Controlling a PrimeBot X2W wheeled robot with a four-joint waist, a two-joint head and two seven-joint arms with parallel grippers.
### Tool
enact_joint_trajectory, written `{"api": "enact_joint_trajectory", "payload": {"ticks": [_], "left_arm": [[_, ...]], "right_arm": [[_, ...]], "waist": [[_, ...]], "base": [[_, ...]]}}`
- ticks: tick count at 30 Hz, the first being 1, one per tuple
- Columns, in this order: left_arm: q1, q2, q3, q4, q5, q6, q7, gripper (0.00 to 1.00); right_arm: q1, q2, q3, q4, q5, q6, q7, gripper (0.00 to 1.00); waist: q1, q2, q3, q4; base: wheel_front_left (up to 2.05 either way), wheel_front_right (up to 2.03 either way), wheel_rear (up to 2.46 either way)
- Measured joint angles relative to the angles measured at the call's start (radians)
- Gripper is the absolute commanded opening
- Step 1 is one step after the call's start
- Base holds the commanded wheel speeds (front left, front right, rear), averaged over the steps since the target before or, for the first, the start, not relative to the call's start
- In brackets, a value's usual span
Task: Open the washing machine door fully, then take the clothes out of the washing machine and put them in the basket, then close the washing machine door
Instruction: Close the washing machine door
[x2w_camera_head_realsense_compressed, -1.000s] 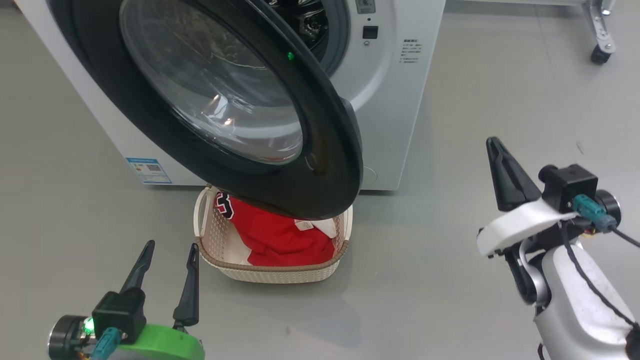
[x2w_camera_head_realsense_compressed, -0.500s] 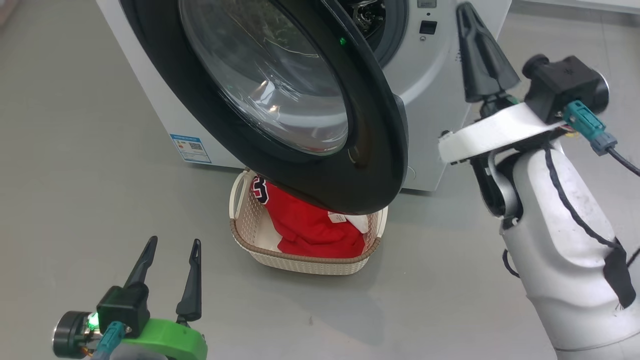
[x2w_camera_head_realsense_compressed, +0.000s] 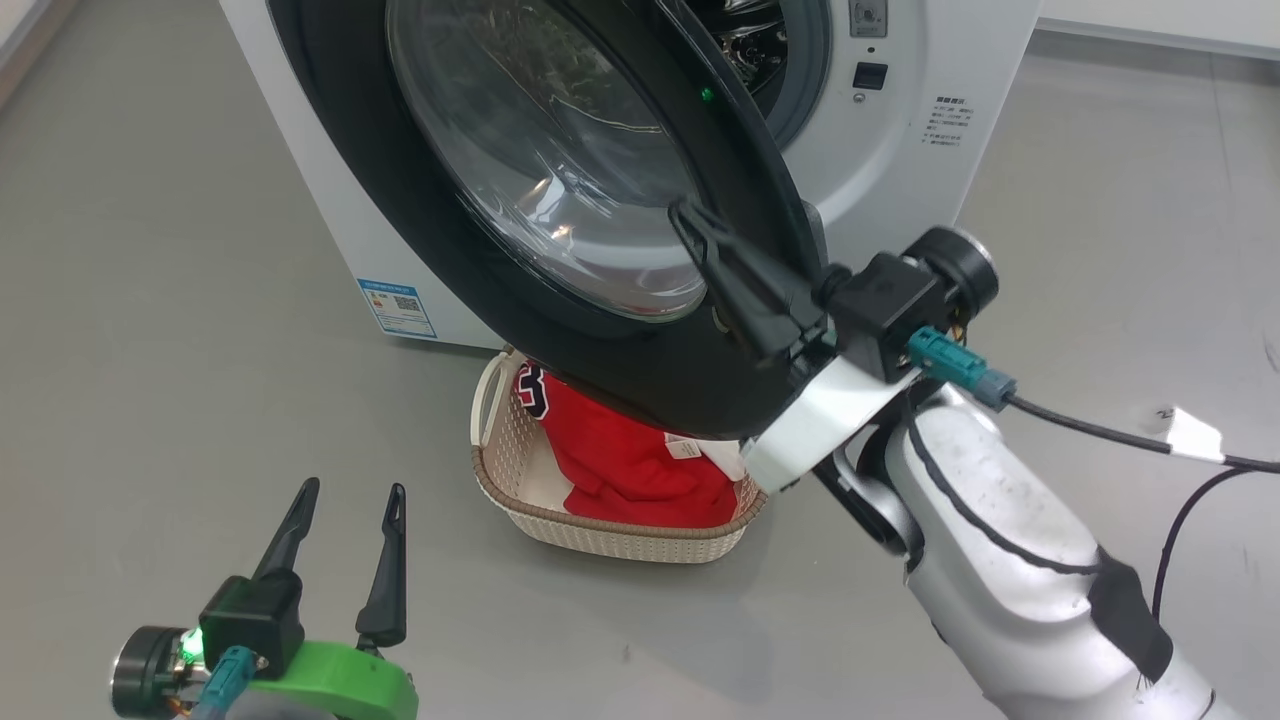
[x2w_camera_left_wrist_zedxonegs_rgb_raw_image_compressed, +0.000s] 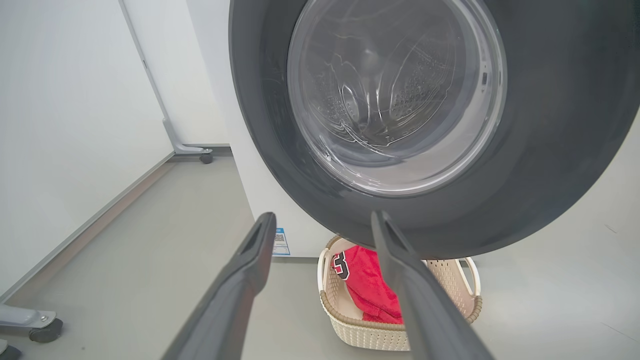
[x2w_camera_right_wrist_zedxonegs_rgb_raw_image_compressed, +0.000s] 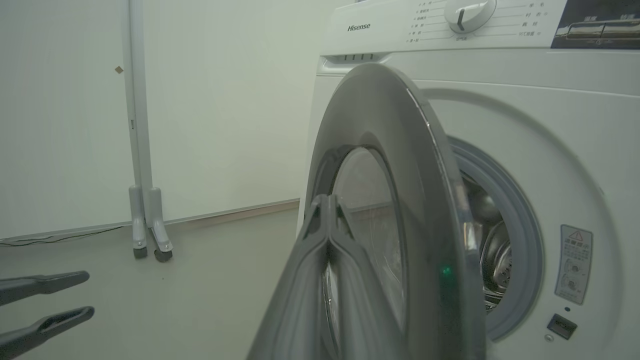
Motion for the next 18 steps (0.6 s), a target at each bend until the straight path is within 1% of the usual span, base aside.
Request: {"api": "enact_joint_trajectory", "payload": {"ticks": [6, 9, 13, 18], "left_arm": [[0.000, -0.001, -0.001, -0.004, 0.000, 0.000, 0.000, 1.00], [-0.001, -0.003, -0.001, -0.005, 0.000, 0.000, -0.009, 1.00], [-0.004, -0.003, -0.002, -0.005, 0.000, 0.000, -0.009, 1.00], [-0.014, -0.003, -0.005, -0.006, 0.000, 0.000, -0.017, 1.00]], "right_arm": [[0.078, 0.002, 0.053, 0.079, 0.037, 0.000, 0.044, 0.00], [0.092, 0.002, 0.059, 0.119, 0.054, 0.000, 0.052, 0.00], [0.093, 0.004, 0.047, 0.164, 0.079, 0.001, 0.053, 0.00], [0.083, 0.003, 0.012, 0.200, 0.081, 0.000, 0.053, 0.00]], "waist": [[0.0000, 0.0000, 0.019, 0.005], [0.0000, 0.0000, 0.031, 0.008], [0.0000, 0.0000, 0.045, 0.008], [0.0000, 0.0000, 0.065, 0.007]], "base": [[0.00, 0.00, 0.00], [0.00, 0.00, 0.00], [0.00, 0.00, 0.00], [0.00, 0.00, 0.00]]}}
